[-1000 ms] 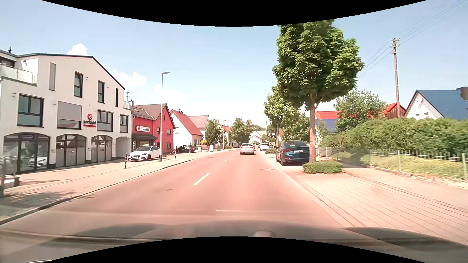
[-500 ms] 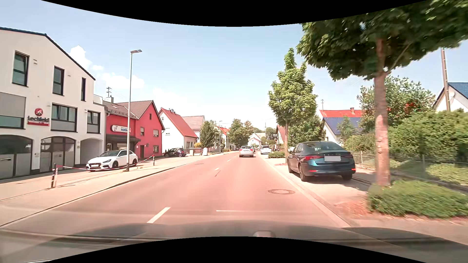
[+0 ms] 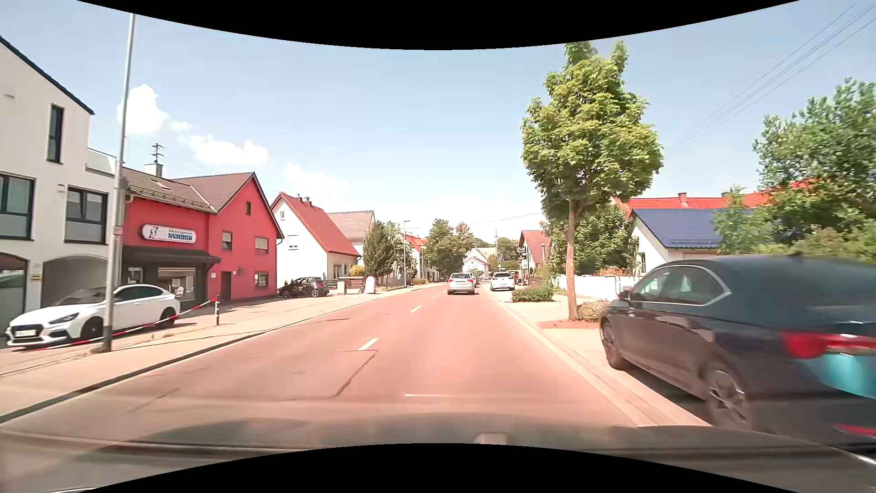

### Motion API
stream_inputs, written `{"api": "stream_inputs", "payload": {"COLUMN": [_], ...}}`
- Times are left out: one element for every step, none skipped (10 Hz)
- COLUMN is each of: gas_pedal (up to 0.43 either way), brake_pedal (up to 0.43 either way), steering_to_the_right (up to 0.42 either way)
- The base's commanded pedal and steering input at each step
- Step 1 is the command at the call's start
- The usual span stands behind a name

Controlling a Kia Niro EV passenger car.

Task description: Follow the waypoints while adhering to traffic rules and regulations

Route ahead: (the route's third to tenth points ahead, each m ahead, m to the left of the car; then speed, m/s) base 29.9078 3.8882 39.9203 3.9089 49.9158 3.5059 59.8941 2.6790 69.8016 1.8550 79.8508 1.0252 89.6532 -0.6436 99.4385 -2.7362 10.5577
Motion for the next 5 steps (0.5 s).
{"api": "stream_inputs", "payload": {"gas_pedal": [0.130,0.130,0.130,0.130,0.130], "brake_pedal": [0.000,0.000,0.000,0.000,0.000], "steering_to_the_right": [0.001,0.001,0.001,0.001,0.001]}}
